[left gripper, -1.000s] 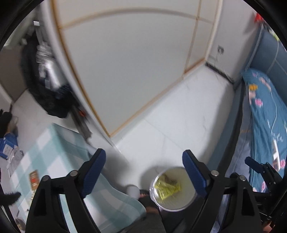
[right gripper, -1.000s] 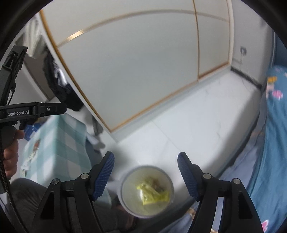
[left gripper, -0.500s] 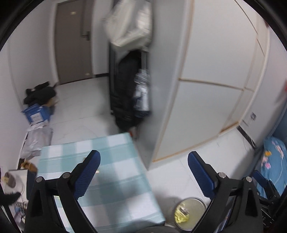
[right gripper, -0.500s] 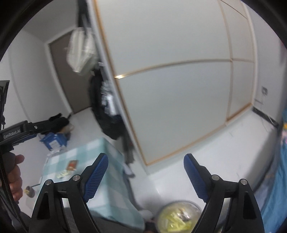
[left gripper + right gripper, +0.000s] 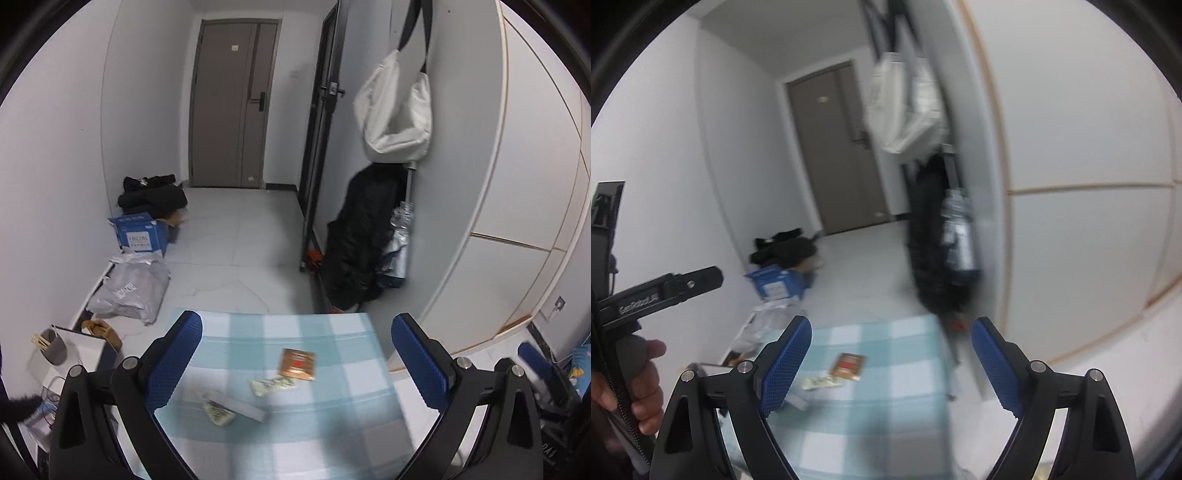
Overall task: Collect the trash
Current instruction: 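Bring both tools back over the table toward the remaining trash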
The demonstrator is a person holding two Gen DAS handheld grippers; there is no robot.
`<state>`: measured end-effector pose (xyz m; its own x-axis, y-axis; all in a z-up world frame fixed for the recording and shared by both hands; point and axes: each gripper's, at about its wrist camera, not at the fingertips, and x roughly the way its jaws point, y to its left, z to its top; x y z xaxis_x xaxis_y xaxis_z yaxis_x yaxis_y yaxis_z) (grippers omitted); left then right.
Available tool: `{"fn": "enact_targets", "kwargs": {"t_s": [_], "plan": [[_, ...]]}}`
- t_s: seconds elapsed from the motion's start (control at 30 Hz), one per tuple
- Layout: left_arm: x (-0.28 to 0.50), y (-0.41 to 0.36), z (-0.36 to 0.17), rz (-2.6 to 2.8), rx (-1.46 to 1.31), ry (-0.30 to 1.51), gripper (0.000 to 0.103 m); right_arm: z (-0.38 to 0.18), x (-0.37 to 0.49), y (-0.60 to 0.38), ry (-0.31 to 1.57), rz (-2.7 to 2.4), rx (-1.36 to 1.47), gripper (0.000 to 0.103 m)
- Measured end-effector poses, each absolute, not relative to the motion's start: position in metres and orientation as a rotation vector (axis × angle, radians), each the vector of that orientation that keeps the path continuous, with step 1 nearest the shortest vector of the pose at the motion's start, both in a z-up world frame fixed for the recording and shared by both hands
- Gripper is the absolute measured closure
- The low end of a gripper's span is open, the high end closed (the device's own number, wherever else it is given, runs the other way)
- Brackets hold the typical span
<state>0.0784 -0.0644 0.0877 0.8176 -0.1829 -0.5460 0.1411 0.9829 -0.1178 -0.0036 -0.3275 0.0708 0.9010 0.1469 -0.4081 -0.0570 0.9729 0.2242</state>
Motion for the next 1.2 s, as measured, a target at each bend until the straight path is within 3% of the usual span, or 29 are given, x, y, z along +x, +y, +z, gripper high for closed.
{"fn": "enact_targets", "kwargs": {"t_s": [0.3,0.63,0.87,1.07,1.13,1.2], "plan": [[0.096,-0.012,0.054,-0.077,-0.095,0.585,0.002,0.057,0.033,-0.262,0.405,0.265,0.110,0.012],[0.120,0.034,0.006,-0.057,-0.184,0.719,0.002,0.011,0.084,-0.209,0.596,0.392,0.029,0.012],[0.134,0.059,0.001,-0.052,-0.233,0.749,0.002,-0.044,0.119,-0.162,0.809,0.499,-0.040,0.012],[0.151,0.083,-0.012,-0.014,-0.298,0.810,0.002,-0.078,0.134,-0.120,0.875,0.583,-0.117,0.013],[0.154,0.090,-0.016,0.002,-0.309,0.814,0.002,-0.087,0.139,-0.111,0.891,0.590,-0.130,0.017],[0.157,0.095,-0.019,0.011,-0.320,0.824,0.002,-0.097,0.146,-0.105,0.911,0.580,-0.145,0.029]]}}
